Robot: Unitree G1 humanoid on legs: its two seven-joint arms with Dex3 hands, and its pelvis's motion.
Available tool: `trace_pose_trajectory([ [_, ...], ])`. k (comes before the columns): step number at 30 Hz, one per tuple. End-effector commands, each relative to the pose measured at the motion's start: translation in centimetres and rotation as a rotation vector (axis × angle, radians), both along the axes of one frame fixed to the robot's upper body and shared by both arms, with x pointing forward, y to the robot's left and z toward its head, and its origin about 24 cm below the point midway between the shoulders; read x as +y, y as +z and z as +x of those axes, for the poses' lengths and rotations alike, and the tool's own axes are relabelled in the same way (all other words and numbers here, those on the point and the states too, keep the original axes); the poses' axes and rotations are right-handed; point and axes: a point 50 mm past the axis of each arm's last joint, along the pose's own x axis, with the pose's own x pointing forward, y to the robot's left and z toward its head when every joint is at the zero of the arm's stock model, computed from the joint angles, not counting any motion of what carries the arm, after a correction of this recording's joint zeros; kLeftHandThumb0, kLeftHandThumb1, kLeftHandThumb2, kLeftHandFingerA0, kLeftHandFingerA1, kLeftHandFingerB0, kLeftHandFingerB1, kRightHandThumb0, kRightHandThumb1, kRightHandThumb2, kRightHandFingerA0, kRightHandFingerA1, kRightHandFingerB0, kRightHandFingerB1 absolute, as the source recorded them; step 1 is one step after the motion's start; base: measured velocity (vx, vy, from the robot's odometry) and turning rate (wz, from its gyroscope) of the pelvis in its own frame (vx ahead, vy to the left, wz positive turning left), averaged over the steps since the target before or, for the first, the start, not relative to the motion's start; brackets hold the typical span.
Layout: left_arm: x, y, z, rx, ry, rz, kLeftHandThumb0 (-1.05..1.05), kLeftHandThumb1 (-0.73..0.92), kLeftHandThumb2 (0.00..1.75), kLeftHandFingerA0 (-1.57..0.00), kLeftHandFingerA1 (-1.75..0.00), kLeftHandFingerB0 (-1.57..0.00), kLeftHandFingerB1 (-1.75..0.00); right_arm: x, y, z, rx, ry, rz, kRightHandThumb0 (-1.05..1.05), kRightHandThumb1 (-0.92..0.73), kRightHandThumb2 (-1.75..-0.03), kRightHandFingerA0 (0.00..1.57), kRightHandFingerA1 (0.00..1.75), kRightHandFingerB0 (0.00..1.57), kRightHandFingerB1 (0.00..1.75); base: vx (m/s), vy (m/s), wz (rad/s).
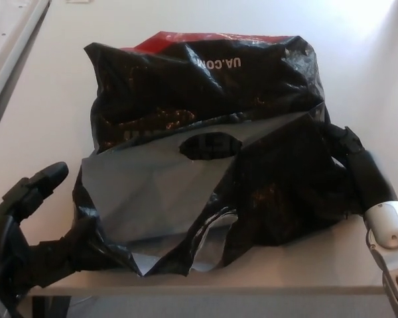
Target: A plastic bag is kept infront of the robot in the middle of the desk and the robot uses both its hands to grab it from the top and lifts it up and then releases it.
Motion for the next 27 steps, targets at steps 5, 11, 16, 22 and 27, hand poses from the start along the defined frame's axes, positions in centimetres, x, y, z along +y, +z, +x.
trace_pose_trajectory([
  [5,-0.4,-1.1,-0.2,0.118,-0.018,-0.107,-0.47,0.5,0.57,-0.39,-0.35,-0.21,-0.29,0.0,0.1,-0.2,-0.021,-0.004,-0.006,-0.58,-0.43,-0.73,0.23,0.47,0.06,0.34,0.0,0.0,0.0],
  [11,-0.7,-1.5,-0.2,0.175,-0.032,-0.142,-0.33,0.32,0.85,-0.31,-0.57,-0.08,-0.47,0.1,0.1,-0.1,-0.016,-0.004,0.004,-0.6,-0.43,-0.75,0.22,0.47,0.05,0.34,0.0,0.0,0.0],
  [16,-1.0,-1.6,-0.2,0.214,-0.068,-0.153,-0.48,0.54,0.58,-0.46,-0.36,-0.22,-0.29,0.2,0.2,-0.1,-0.016,-0.007,0.008,-0.54,-0.54,-0.58,0.28,0.39,0.11,0.26,0.0,0.0,0.0],
  [22,-1.8,-1.7,0.0,0.242,-0.142,-0.206,-0.43,0.55,0.58,-0.95,-1.17,-0.92,-0.55,0.2,0.2,-0.1,-0.021,-0.004,0.025,-0.49,-0.49,-0.54,0.51,0.46,0.38,0.39,0.0,0.0,0.0],
  [27,-2.2,-1.5,0.1,0.238,-0.211,-0.2,-0.31,0.59,0.57,-0.92,-1.75,-0.69,-1.75,0.1,0.3,0.1,-0.053,-0.008,0.114,-0.19,-0.53,-0.52,0.8,1.75,0.62,1.75,0.0,0.0,0.0],
])
